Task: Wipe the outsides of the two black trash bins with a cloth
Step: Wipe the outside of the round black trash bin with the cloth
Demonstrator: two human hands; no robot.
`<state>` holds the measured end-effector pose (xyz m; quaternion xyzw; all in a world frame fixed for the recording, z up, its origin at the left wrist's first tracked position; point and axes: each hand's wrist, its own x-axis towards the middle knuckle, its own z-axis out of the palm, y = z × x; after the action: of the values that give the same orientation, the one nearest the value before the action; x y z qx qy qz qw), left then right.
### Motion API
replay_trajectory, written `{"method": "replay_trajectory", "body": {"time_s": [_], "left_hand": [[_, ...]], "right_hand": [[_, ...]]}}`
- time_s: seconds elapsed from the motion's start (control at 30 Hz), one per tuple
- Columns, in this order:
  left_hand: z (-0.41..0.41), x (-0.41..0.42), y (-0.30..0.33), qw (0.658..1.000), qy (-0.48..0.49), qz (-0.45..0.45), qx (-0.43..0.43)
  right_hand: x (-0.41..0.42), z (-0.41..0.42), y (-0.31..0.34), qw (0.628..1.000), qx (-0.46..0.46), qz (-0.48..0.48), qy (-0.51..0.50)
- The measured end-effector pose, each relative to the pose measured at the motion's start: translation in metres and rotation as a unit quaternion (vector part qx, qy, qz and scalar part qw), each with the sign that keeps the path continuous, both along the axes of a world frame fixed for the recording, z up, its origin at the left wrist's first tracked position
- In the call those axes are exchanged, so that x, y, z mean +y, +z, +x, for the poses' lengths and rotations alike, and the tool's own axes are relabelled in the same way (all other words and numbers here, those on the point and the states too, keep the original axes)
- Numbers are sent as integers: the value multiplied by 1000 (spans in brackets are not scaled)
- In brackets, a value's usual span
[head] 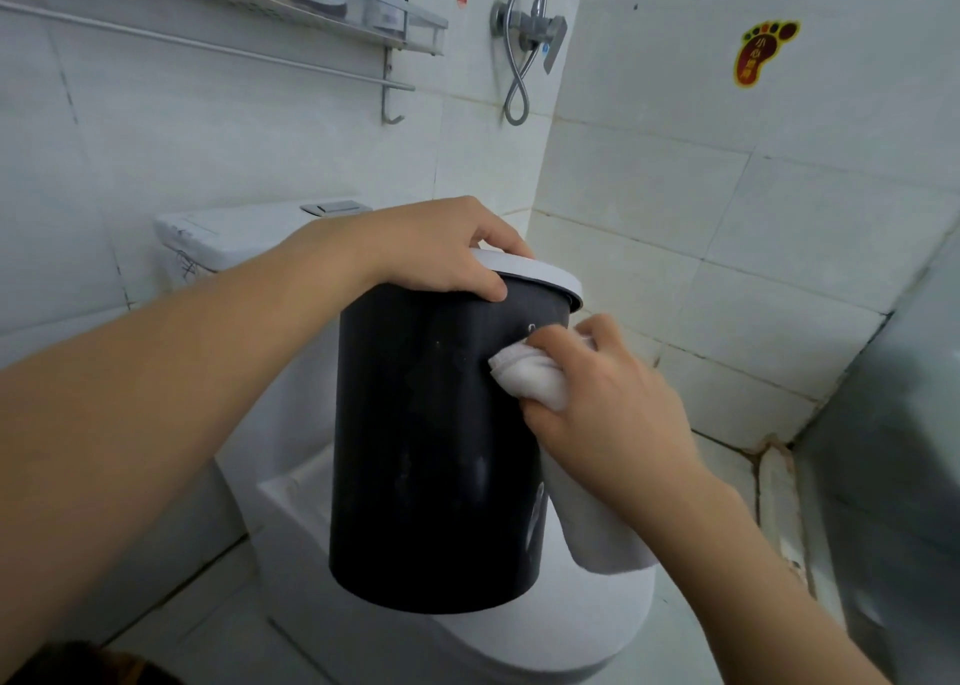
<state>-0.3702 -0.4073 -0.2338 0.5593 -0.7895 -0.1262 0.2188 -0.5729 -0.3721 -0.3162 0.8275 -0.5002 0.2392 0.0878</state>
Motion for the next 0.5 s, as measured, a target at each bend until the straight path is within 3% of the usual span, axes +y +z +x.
{"method": "replay_trajectory", "body": {"time_s": [0.37, 0.5], "left_hand": [[-2, -3, 0, 1000, -16, -2, -1], [3, -4, -1, 1000, -3, -6, -1]], "right_hand": [[-21, 4, 13, 997, -75, -13, -8], [-7, -3, -5, 998, -57, 15, 16]]}}
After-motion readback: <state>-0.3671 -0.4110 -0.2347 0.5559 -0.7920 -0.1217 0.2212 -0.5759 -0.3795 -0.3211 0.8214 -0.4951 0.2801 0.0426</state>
